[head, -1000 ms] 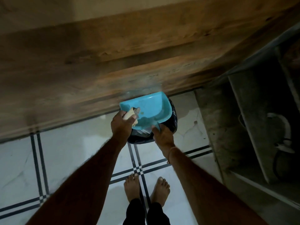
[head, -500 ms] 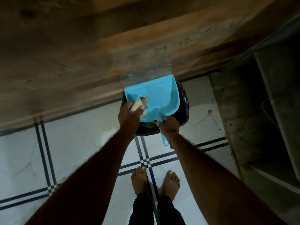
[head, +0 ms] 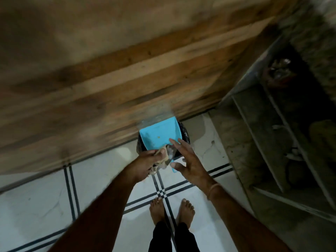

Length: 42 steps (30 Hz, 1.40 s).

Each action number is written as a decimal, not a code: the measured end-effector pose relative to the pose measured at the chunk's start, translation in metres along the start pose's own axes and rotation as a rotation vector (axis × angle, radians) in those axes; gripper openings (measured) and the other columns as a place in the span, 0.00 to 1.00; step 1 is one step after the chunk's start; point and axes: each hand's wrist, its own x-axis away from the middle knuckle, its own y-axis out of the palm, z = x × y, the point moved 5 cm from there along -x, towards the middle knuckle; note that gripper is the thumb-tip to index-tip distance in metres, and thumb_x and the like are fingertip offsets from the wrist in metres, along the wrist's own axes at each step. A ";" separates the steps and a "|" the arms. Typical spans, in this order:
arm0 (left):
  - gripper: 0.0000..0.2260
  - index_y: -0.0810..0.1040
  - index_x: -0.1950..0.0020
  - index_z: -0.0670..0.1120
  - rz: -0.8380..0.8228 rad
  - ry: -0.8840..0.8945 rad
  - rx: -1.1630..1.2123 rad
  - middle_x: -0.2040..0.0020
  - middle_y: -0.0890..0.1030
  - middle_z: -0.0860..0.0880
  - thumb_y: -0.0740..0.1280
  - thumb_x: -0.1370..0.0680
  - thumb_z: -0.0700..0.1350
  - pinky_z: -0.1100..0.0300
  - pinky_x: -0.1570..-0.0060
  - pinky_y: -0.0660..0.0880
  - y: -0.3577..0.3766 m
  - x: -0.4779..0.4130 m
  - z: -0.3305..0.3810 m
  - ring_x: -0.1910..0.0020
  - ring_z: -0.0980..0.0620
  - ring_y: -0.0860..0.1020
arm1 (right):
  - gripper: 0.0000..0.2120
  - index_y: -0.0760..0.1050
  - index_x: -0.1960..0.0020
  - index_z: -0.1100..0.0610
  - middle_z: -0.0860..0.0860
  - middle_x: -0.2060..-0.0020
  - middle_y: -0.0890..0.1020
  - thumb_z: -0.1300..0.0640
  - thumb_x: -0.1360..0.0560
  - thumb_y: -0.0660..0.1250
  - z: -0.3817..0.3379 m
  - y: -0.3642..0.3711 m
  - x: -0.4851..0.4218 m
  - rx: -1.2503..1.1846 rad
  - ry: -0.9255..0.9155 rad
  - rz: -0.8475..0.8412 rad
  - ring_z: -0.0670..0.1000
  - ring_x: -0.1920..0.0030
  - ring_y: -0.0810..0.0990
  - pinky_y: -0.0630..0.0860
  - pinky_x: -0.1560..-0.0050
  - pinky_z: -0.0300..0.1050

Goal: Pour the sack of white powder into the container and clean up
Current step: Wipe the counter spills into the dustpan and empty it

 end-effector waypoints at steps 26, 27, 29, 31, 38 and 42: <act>0.14 0.81 0.37 0.42 -0.315 0.409 -0.312 0.43 0.86 0.42 0.69 0.19 0.48 0.58 0.58 0.81 0.304 0.307 0.213 0.50 0.50 0.86 | 0.38 0.80 0.53 0.68 0.68 0.55 0.86 0.31 0.34 0.76 -0.238 -0.267 0.281 -0.711 -0.046 0.702 0.60 0.59 0.81 0.80 0.56 0.67; 0.12 0.81 0.37 0.43 -0.303 0.426 -0.338 0.43 0.86 0.43 0.69 0.18 0.47 0.58 0.59 0.79 0.313 0.307 0.214 0.49 0.50 0.85 | 0.38 0.79 0.48 0.71 0.71 0.49 0.84 0.34 0.32 0.77 -0.237 -0.273 0.286 -0.757 -0.063 0.699 0.63 0.53 0.83 0.80 0.48 0.71; 0.10 0.81 0.38 0.46 -0.299 0.434 -0.351 0.41 0.86 0.44 0.67 0.17 0.46 0.54 0.53 0.80 0.326 0.303 0.216 0.44 0.47 0.84 | 0.34 0.78 0.41 0.70 0.72 0.44 0.83 0.40 0.29 0.79 -0.231 -0.283 0.292 -0.753 -0.119 0.701 0.68 0.46 0.84 0.77 0.40 0.75; 0.10 0.82 0.37 0.45 -0.337 0.449 -0.372 0.41 0.86 0.42 0.65 0.16 0.44 0.46 0.41 0.81 0.340 0.296 0.220 0.40 0.42 0.84 | 0.29 0.81 0.45 0.59 0.68 0.45 0.85 0.40 0.35 0.84 -0.217 -0.297 0.298 -0.711 -0.088 0.767 0.73 0.43 0.83 0.77 0.43 0.79; 0.10 0.81 0.44 0.41 -0.403 0.390 -0.478 0.45 0.86 0.38 0.63 0.15 0.45 0.44 0.42 0.80 0.389 0.273 0.229 0.45 0.41 0.84 | 0.13 0.76 0.57 0.58 0.63 0.59 0.84 0.52 0.25 0.76 -0.220 -0.345 0.330 -0.548 -0.083 0.973 0.55 0.58 0.81 0.81 0.59 0.54; 0.21 0.81 0.44 0.41 -0.373 0.399 -0.496 0.50 0.88 0.42 0.72 0.23 0.59 0.44 0.46 0.82 0.412 0.261 0.242 0.49 0.41 0.86 | 0.20 0.77 0.54 0.61 0.61 0.58 0.84 0.43 0.24 0.74 -0.230 -0.359 0.333 -0.588 -0.069 0.964 0.62 0.57 0.84 0.82 0.57 0.56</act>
